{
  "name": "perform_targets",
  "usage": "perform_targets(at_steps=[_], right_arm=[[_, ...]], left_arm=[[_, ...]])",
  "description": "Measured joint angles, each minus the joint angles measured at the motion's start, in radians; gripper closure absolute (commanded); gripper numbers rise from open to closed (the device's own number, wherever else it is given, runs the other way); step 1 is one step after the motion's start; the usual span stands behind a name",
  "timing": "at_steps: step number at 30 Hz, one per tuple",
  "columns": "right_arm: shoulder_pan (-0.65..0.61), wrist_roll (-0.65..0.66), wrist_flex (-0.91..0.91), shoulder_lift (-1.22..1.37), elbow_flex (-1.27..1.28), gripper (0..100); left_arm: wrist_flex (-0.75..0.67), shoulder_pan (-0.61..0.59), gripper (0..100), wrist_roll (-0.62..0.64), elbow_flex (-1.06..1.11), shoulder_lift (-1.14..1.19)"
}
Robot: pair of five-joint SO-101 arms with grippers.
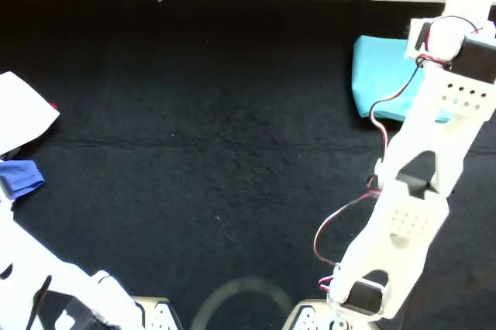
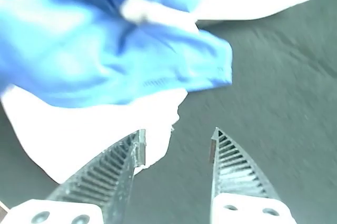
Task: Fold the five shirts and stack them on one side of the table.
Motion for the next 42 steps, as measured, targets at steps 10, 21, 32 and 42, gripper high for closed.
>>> perform_targets(at_steps=[10, 21, 32, 42], right_arm=[[-0.203, 0.0, 0.0, -0.637, 0.882, 78.1], [-0.241, 0.0, 0.0, -0.977, 1.274, 78.1], [-0.241, 0.0, 0.0, -0.991, 1.309, 78.1], [-0.241, 0.0, 0.0, -0.993, 1.315, 78.1]], left_arm=[[-0.15, -0.052, 79, -0.008, -0.058, 0.121], [0.014, -0.172, 79, -0.12, -0.56, 0.746], [0.133, -0.172, 100, -0.137, -0.83, 1.086], [0.356, -0.089, 99, -0.127, -0.973, 1.094]])
